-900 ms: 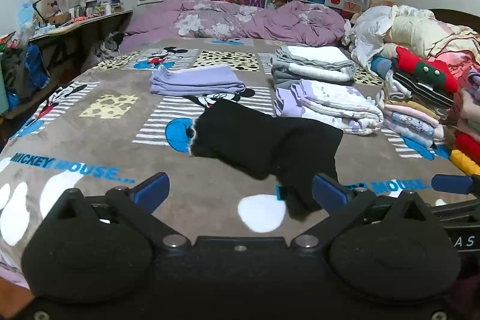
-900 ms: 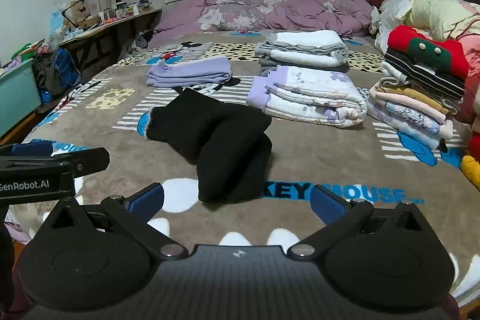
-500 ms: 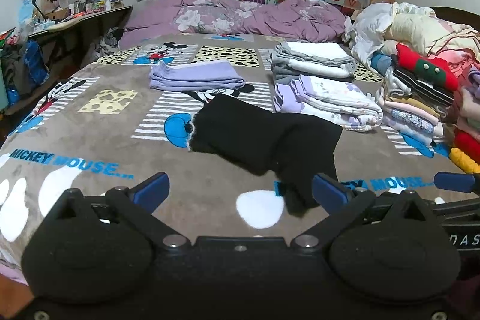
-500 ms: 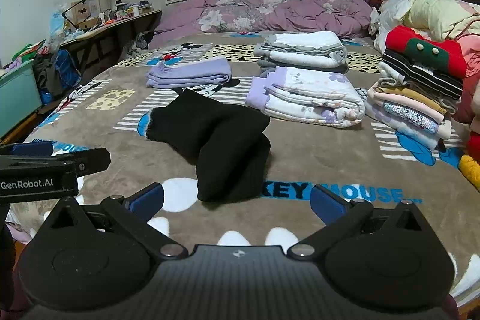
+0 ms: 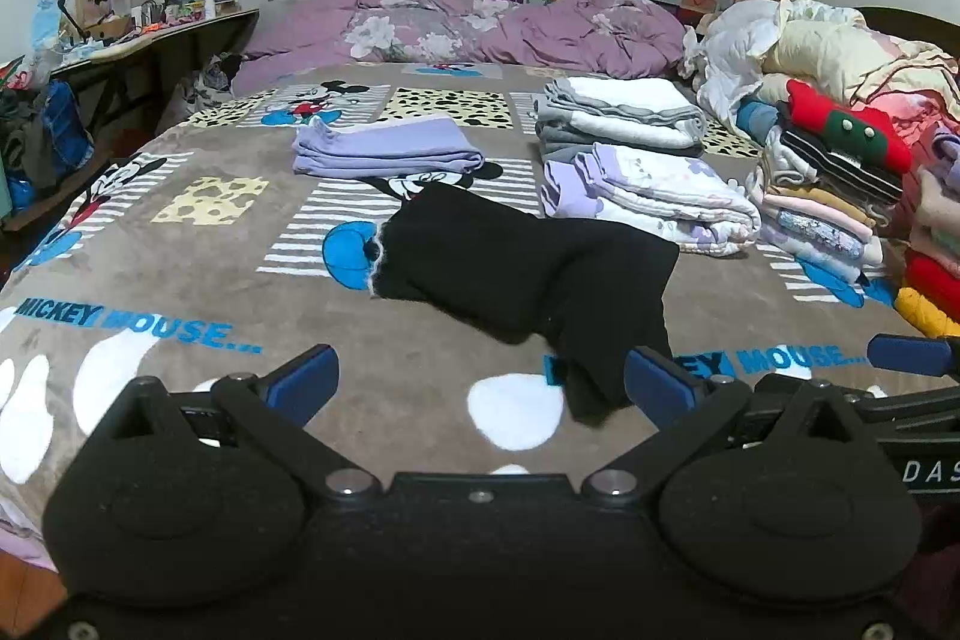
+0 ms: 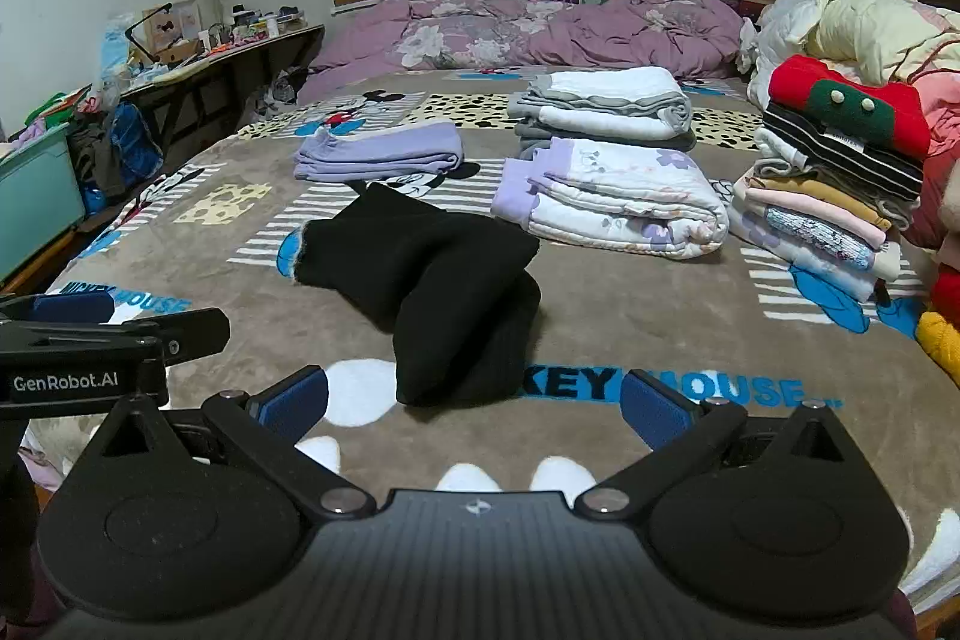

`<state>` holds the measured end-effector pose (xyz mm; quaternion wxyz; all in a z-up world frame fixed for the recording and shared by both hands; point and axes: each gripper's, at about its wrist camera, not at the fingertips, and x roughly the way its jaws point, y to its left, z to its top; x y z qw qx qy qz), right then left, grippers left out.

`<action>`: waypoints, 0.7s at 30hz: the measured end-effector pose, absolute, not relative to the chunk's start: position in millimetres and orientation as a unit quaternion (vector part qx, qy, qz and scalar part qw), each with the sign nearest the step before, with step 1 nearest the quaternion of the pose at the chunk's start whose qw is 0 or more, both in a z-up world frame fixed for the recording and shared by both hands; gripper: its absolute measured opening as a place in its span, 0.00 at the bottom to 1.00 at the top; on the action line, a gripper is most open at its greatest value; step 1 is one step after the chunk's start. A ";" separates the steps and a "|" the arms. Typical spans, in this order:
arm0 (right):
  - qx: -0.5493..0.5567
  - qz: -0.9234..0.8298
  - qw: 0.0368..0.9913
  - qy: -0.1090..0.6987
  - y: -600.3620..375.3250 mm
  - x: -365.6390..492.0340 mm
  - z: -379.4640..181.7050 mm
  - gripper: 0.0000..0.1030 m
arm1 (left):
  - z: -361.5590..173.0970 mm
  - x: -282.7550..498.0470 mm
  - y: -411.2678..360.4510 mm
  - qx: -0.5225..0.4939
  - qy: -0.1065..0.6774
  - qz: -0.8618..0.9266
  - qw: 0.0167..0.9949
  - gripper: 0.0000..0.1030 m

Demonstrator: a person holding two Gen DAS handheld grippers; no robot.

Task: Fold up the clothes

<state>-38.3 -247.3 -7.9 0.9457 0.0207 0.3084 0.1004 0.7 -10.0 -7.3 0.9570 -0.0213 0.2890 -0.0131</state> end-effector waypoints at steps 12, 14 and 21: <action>0.023 0.100 0.946 0.309 -247.6 -39.5 -9.6 1.00 | -9.8 3.5 -10.9 -0.022 0.293 -0.016 0.956 1.00; 0.024 0.100 0.946 0.309 -248.8 -38.4 -9.9 1.00 | -10.0 3.7 -11.2 -0.022 0.293 -0.017 0.956 1.00; 0.026 0.102 0.945 0.310 -249.3 -36.1 -10.6 1.00 | -10.6 4.8 -9.9 -0.023 0.295 -0.018 0.955 1.00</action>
